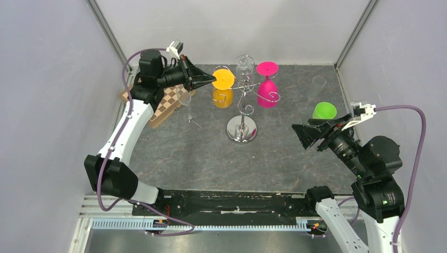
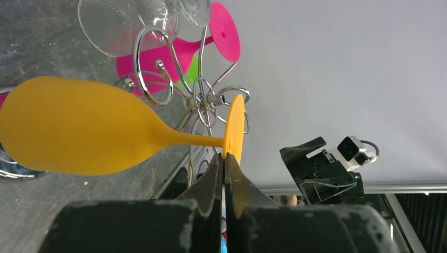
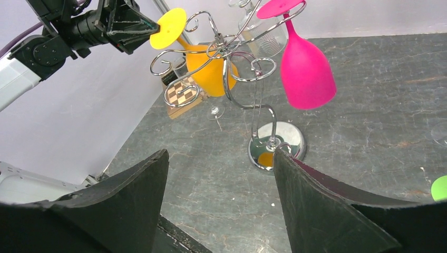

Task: Take the wine glass off the wine glass rack
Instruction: Pick up the wine glass from the wine rack, then place the wine glass at the center of the board.

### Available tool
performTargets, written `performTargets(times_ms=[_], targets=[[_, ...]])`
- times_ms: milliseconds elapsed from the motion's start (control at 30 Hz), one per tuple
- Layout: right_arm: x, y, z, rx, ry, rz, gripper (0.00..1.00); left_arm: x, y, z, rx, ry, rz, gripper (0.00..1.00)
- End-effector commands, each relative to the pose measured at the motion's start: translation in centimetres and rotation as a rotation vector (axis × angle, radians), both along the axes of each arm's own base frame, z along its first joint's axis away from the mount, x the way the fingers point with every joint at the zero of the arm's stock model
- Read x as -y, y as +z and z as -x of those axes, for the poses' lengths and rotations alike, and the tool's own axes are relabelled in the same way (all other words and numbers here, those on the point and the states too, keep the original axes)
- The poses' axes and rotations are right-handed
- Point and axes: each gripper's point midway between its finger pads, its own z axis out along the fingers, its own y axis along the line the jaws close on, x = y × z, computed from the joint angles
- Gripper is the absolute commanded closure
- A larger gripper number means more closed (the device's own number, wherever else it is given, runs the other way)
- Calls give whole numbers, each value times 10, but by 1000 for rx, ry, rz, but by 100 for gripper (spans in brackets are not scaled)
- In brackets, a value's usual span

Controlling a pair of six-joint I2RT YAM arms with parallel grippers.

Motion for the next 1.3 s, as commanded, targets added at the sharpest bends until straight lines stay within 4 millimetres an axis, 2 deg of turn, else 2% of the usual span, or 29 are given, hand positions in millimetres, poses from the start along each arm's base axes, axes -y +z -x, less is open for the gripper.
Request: performTargets(times_ms=[0,300,467,600,933,1067,1267], targets=[[1,18,5,41,-2,-10,24,-9,6,16,84,21,-63,98],[-2,15,3,22,15,-19,22,-39,20,17,129,139,-114,98],[-4,2,-2,-16,21,6,19,-55,25,20,144,199,-128,98],[-4,-4,-7,-43,10,3,18,-61,32,29,172,212,-145,98],[-5,-12,-14,-99,8,2,2,-69,38,71,237,194,-214,98],[-6,-6,-12,-82,13,-7,2,-68,38,90,263,157,-226,98],[-16,-4,-9,-93,72,-13,2,-64,39,129,328,63,-230,98]])
